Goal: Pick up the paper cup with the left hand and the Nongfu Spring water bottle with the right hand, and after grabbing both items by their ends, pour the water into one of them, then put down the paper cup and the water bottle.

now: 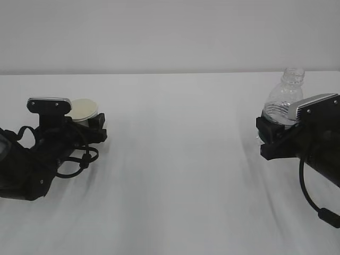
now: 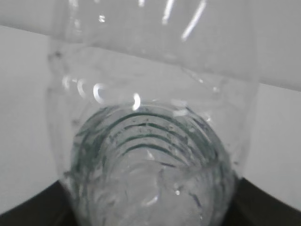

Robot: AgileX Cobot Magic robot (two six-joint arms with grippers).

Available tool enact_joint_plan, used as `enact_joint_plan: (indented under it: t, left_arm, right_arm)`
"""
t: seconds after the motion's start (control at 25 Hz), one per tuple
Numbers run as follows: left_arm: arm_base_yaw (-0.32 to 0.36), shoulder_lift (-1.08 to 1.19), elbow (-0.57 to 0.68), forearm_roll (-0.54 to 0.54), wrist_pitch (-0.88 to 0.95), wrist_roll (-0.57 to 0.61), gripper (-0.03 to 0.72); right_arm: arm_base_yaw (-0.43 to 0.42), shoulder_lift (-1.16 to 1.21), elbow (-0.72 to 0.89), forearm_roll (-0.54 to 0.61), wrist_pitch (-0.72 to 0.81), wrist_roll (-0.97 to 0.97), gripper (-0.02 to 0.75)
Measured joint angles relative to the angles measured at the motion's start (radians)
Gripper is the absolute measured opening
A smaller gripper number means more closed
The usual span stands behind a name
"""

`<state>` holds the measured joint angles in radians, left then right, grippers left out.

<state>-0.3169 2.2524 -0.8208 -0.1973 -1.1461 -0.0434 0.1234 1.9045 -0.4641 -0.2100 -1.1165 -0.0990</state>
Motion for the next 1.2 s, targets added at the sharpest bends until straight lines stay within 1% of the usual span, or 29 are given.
enact_joint_plan:
  t: [0.12, 0.28, 0.52, 0.76, 0.96, 1.2]
  left_arm:
    - [0.0, 0.0, 0.0, 0.0, 0.0, 0.0, 0.557]
    - [0.0, 0.0, 0.0, 0.004, 0.0, 0.0, 0.508]
    - [0.0, 0.0, 0.0, 0.05, 0.0, 0.0, 0.494]
    - [0.0, -0.004, 0.002, 0.183, 0.0, 0.0, 0.488]
    - [0.0, -0.072, 0.013, 0.279, 0.002, 0.0, 0.482]
    - [0.0, -0.119, 0.013, 0.468, 0.002, 0.0, 0.47]
  right_arm:
    - [0.0, 0.0, 0.0, 0.0, 0.0, 0.0, 0.428]
    - [0.0, 0.0, 0.0, 0.0, 0.0, 0.0, 0.428]
    - [0.0, 0.0, 0.0, 0.0, 0.0, 0.0, 0.428]
    - [0.0, 0.0, 0.0, 0.0, 0.0, -0.009, 0.428]
    - [0.0, 0.0, 0.0, 0.0, 0.0, -0.011, 0.428]
    - [0.0, 0.0, 0.0, 0.0, 0.0, -0.011, 0.428]
